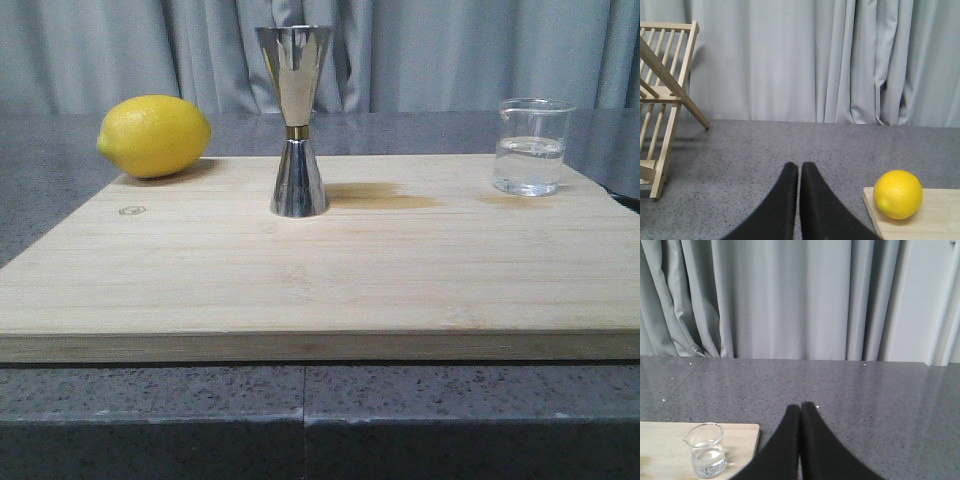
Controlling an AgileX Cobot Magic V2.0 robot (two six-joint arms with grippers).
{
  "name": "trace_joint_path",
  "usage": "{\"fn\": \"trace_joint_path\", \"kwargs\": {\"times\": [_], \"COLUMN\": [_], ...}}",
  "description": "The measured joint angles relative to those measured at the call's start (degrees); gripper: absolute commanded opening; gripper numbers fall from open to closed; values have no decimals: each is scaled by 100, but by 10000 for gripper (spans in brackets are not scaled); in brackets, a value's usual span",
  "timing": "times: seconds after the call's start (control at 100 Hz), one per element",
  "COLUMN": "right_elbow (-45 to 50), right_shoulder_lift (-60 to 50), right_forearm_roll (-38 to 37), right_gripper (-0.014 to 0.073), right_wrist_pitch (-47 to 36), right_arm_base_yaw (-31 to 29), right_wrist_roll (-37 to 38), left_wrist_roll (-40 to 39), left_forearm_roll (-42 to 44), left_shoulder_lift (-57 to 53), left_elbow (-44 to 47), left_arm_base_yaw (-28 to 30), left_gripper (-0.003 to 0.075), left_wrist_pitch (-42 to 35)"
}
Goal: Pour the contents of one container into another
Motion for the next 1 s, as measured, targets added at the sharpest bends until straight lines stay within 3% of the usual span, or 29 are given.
{"fn": "trace_joint_path", "kwargs": {"times": [0.49, 0.56, 0.71, 0.8, 0.86, 1.0], "right_elbow": [0, 0, 0, 0, 0, 0], "right_shoulder_lift": [0, 0, 0, 0, 0, 0], "right_forearm_roll": [0, 0, 0, 0, 0, 0], "right_gripper": [-52, 31, 299, 388, 410, 406], "right_wrist_pitch": [0, 4, 4, 4, 4, 4], "right_arm_base_yaw": [0, 0, 0, 0, 0, 0], "right_wrist_roll": [0, 0, 0, 0, 0, 0], "left_wrist_roll": [0, 0, 0, 0, 0, 0], "left_forearm_roll": [0, 0, 0, 0, 0, 0], "left_shoulder_lift": [0, 0, 0, 0, 0, 0], "left_elbow": [0, 0, 0, 0, 0, 0], "left_arm_base_yaw": [0, 0, 0, 0, 0, 0], "left_gripper": [-9, 62, 375, 523, 557, 555], "left_wrist_pitch": [45, 45, 58, 59, 70, 70]}}
